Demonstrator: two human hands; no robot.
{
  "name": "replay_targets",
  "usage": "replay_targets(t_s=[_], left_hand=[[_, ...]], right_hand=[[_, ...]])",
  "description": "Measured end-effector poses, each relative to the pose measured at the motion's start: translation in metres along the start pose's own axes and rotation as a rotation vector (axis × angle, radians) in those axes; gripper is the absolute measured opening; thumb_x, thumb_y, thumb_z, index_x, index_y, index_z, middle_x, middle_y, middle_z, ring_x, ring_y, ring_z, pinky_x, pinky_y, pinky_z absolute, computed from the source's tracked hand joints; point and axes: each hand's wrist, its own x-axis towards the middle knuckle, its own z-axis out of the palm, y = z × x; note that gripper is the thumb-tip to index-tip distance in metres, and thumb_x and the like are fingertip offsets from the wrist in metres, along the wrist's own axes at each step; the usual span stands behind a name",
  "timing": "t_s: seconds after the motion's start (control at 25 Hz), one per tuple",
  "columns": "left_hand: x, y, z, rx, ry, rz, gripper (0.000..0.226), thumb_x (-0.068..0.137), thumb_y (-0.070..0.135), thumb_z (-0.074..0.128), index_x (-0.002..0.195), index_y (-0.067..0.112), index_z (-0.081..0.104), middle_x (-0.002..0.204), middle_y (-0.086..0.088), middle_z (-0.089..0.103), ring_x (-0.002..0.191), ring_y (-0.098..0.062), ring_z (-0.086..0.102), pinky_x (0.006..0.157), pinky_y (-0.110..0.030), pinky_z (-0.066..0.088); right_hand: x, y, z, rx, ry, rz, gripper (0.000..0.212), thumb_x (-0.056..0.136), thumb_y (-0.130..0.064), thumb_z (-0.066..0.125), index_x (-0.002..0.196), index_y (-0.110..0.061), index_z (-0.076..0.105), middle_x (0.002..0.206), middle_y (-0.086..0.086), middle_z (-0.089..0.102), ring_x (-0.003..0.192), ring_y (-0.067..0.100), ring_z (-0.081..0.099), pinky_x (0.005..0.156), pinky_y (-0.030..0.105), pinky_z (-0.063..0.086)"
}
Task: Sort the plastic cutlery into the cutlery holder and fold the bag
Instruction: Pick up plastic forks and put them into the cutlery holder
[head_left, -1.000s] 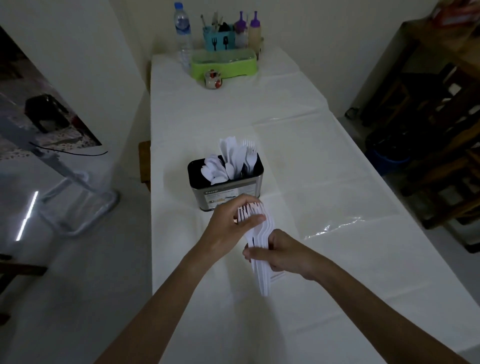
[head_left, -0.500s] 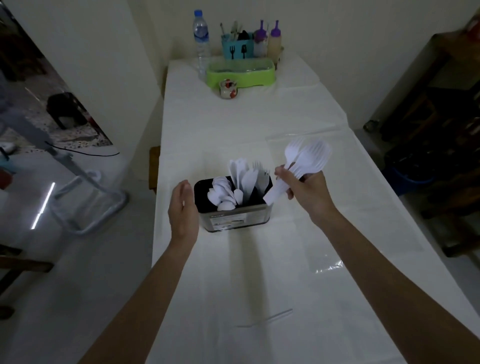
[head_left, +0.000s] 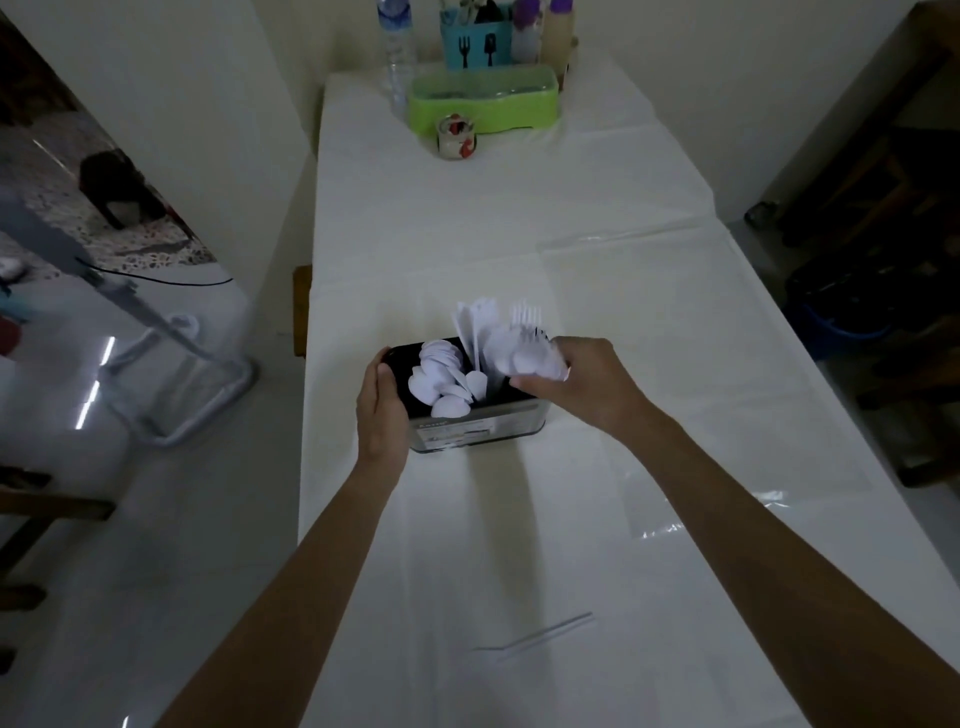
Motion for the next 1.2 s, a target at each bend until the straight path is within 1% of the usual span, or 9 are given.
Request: replay_targets(t_s=[0.16, 0.36, 0.44, 0.52, 0.64, 0.72, 0.84, 0.96, 1.2], left_hand=[[0.001, -0.003, -0.007, 0.020, -0.059, 0.008, 0.039, 0.103, 0.021, 0.030, 0.135, 0.009, 0.047, 0.128, 0.000, 0.053, 0.116, -0.010, 0.049, 0.090, -0.008, 0.038], [-0.005, 0.003, -0.005, 0.057, -0.059, 0.019, 0.037, 0.103, 0.020, 0.029, 0.132, 0.008, 0.049, 0.118, 0.003, 0.053, 0.109, -0.008, 0.049, 0.068, 0.008, 0.037], [-0.006, 0.002, -0.004, 0.063, -0.059, 0.021, 0.037, 0.103, 0.020, 0.029, 0.133, 0.009, 0.049, 0.118, 0.004, 0.053, 0.109, -0.008, 0.048, 0.068, 0.008, 0.036], [-0.008, 0.000, -0.006, 0.058, -0.072, 0.022, 0.038, 0.103, 0.021, 0.029, 0.134, 0.011, 0.048, 0.121, 0.005, 0.053, 0.113, -0.007, 0.048, 0.072, 0.008, 0.036], [-0.015, -0.007, -0.013, 0.040, -0.110, 0.028, 0.040, 0.103, 0.022, 0.031, 0.140, 0.012, 0.043, 0.136, 0.006, 0.049, 0.124, -0.007, 0.045, 0.092, -0.002, 0.037], [-0.015, -0.012, -0.018, 0.028, -0.134, 0.012, 0.042, 0.102, 0.023, 0.033, 0.142, 0.012, 0.040, 0.143, 0.000, 0.046, 0.131, -0.012, 0.043, 0.108, -0.020, 0.034], [-0.008, -0.020, -0.024, 0.036, -0.183, -0.004, 0.043, 0.102, 0.027, 0.035, 0.142, 0.012, 0.040, 0.144, -0.003, 0.046, 0.132, -0.016, 0.044, 0.115, -0.034, 0.031], [-0.006, -0.022, -0.026, 0.003, -0.201, -0.034, 0.043, 0.101, 0.024, 0.039, 0.141, 0.009, 0.041, 0.142, -0.007, 0.048, 0.129, -0.020, 0.047, 0.112, -0.034, 0.035], [-0.004, -0.023, -0.026, -0.002, -0.212, -0.025, 0.042, 0.101, 0.022, 0.037, 0.141, 0.009, 0.040, 0.139, -0.008, 0.050, 0.123, -0.018, 0.051, 0.102, -0.023, 0.041]], right_hand=[[-0.002, -0.006, -0.008, -0.070, -0.029, -0.055, 0.027, 0.072, -0.021, 0.079, 0.095, -0.011, 0.070, 0.084, 0.005, 0.069, 0.061, 0.000, 0.057, 0.062, 0.007, 0.040], [-0.010, 0.004, 0.004, -0.090, 0.211, -0.220, 0.020, 0.080, -0.008, 0.069, 0.099, -0.009, 0.069, 0.090, 0.007, 0.068, 0.066, 0.011, 0.059, 0.063, 0.003, 0.039], [-0.009, 0.010, 0.009, -0.098, 0.288, -0.255, 0.017, 0.083, -0.005, 0.065, 0.099, -0.008, 0.070, 0.090, 0.008, 0.068, 0.070, 0.010, 0.058, 0.066, 0.009, 0.044], [-0.008, 0.014, 0.012, -0.111, 0.301, -0.268, 0.019, 0.083, -0.003, 0.063, 0.101, -0.005, 0.071, 0.093, 0.011, 0.069, 0.077, 0.016, 0.060, 0.072, 0.027, 0.053], [-0.016, 0.019, 0.013, -0.112, 0.247, -0.272, 0.030, 0.084, -0.006, 0.064, 0.114, -0.004, 0.065, 0.109, 0.012, 0.066, 0.097, 0.026, 0.061, 0.084, 0.039, 0.052], [-0.034, 0.024, 0.015, -0.089, 0.263, -0.234, 0.039, 0.086, -0.012, 0.064, 0.124, -0.002, 0.057, 0.122, 0.011, 0.060, 0.109, 0.023, 0.058, 0.093, 0.035, 0.049], [-0.081, 0.032, 0.024, -0.084, 0.280, -0.160, 0.045, 0.089, -0.020, 0.061, 0.130, -0.003, 0.052, 0.131, 0.010, 0.055, 0.118, 0.020, 0.053, 0.102, 0.026, 0.040], [-0.142, 0.039, 0.048, -0.111, 0.069, -0.158, 0.046, 0.091, -0.029, 0.054, 0.130, -0.005, 0.052, 0.131, 0.009, 0.055, 0.120, 0.019, 0.052, 0.104, 0.021, 0.036], [-0.217, 0.062, 0.101, -0.436, -0.450, -0.276, 0.054, 0.090, -0.044, 0.043, 0.129, -0.009, 0.054, 0.132, 0.008, 0.055, 0.123, 0.025, 0.051, 0.097, 0.036, 0.045]])
